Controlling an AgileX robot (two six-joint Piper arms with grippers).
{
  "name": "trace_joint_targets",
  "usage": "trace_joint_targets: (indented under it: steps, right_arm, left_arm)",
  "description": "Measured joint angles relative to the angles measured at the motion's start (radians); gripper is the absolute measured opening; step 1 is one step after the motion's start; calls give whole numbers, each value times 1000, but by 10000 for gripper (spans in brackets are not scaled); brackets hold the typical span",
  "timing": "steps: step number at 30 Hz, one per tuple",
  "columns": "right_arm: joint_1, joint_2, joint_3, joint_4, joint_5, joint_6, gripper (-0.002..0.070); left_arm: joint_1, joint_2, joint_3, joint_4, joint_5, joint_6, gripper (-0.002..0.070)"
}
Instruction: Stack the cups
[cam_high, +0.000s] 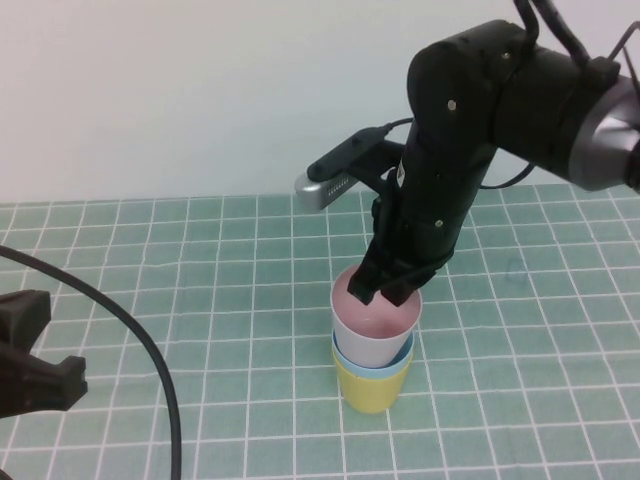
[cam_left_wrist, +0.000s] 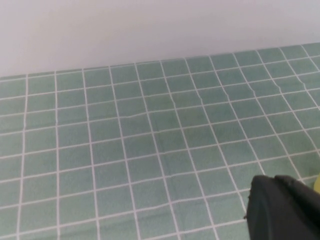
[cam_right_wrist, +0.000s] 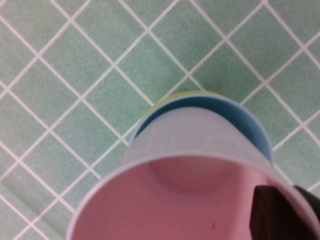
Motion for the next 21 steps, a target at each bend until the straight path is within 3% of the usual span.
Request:
trace_joint_targets:
  steps: [4,10,16,21]
  right_arm:
    - [0,10,0,-5,0,6,45]
    - [0,10,-2,-28,-2,94,148]
    - [0,-13,-2,-80,-2,165,166]
    - [0,-130,-2,-169,-8,305,162]
  left_arm:
    - [0,0,0,-24,-6,0,-1]
    - [0,0,0,-27,-29,0,-1]
    - [0,-4,18,8,-42,0,-1]
    - [0,-78,178,106,-165,-80,-1]
